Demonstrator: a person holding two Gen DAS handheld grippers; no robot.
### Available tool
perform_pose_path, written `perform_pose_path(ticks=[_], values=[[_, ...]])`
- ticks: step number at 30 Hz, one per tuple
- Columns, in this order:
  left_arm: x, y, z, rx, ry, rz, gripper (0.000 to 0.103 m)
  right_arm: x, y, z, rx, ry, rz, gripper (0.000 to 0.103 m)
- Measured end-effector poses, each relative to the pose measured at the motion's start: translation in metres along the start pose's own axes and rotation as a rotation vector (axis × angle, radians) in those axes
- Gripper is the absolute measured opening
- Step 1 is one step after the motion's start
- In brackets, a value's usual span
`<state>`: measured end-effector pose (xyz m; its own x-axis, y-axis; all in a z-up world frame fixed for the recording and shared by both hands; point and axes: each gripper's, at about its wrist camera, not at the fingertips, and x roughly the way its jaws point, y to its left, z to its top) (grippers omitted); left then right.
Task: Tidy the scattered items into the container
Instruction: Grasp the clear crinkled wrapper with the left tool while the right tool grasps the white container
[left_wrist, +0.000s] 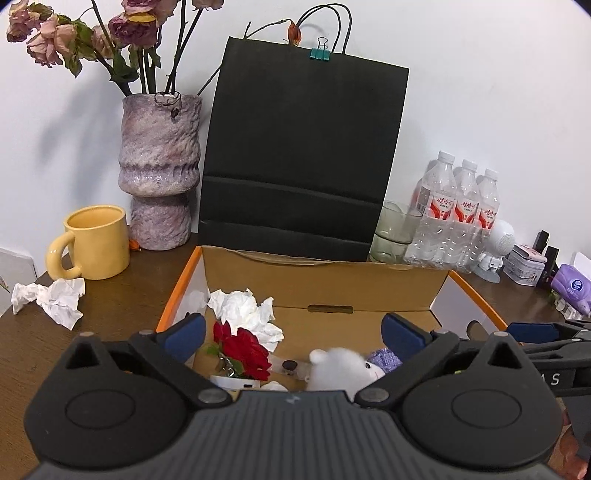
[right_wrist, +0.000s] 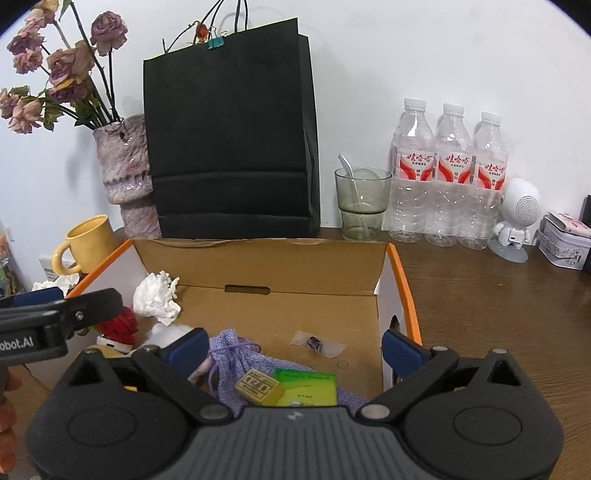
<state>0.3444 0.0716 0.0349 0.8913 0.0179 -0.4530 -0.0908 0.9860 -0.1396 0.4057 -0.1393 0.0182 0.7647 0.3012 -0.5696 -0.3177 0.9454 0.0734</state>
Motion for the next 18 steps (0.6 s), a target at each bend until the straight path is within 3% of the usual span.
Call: perform_pose_path(ticks=[9,18], values=[[-0.019,-0.003,0.0,-0.01,-0.036,-0.012,0.103,-0.018,0.005,-0.001,-0.017,-0.029,-0.012,0.1],[-0.093,-0.002,-0.008,-0.016,-0.127,-0.068,0.103,-0.095,0.001,-0.022,-0.03,-0.137,-0.009,0.101]])
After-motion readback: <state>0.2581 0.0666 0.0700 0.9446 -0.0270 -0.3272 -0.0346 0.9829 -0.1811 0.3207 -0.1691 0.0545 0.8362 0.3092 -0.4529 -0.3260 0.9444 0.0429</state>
